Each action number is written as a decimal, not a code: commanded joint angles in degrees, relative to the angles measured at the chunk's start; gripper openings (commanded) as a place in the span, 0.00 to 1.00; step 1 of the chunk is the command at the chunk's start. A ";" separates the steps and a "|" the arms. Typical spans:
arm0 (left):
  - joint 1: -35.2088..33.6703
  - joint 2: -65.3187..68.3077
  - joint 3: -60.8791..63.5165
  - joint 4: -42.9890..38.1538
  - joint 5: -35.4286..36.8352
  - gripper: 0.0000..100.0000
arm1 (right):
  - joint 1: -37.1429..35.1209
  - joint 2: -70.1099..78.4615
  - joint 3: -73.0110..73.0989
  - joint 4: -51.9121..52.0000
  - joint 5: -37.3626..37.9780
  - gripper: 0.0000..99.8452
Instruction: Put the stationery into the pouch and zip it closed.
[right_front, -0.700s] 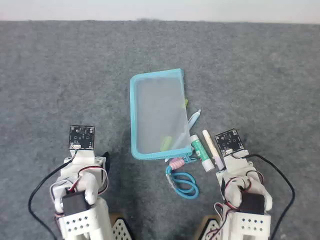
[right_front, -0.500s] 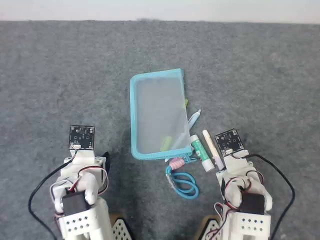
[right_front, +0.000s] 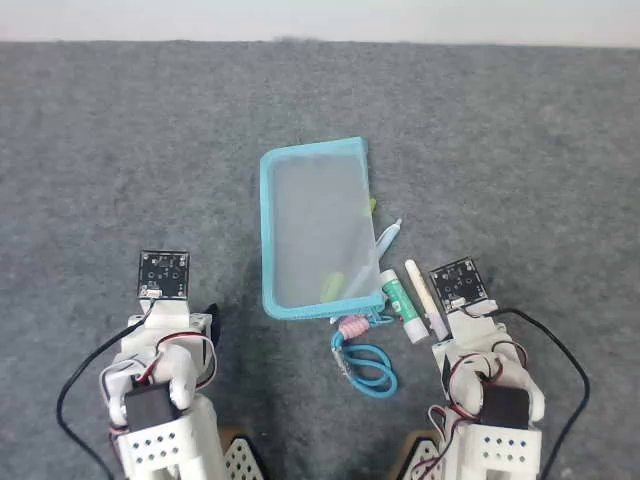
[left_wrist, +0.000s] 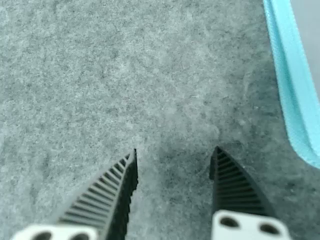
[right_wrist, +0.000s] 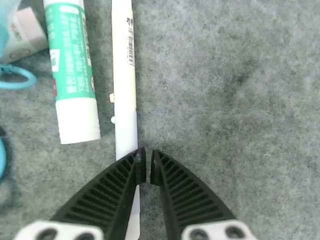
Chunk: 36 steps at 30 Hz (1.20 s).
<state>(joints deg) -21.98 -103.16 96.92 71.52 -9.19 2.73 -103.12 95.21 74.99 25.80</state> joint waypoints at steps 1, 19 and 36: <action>0.44 -1.23 -0.31 0.88 0.70 0.22 | 0.31 -0.92 1.23 0.57 0.53 0.02; 0.26 -1.23 -0.31 0.88 0.70 0.22 | -0.13 -0.92 1.14 -8.22 2.20 0.03; 0.18 -1.23 -0.31 0.88 0.70 0.22 | -6.73 34.07 -31.56 -10.86 0.44 0.11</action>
<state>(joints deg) -21.98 -103.16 96.92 71.52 -9.19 -2.11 -85.19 73.67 63.74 28.44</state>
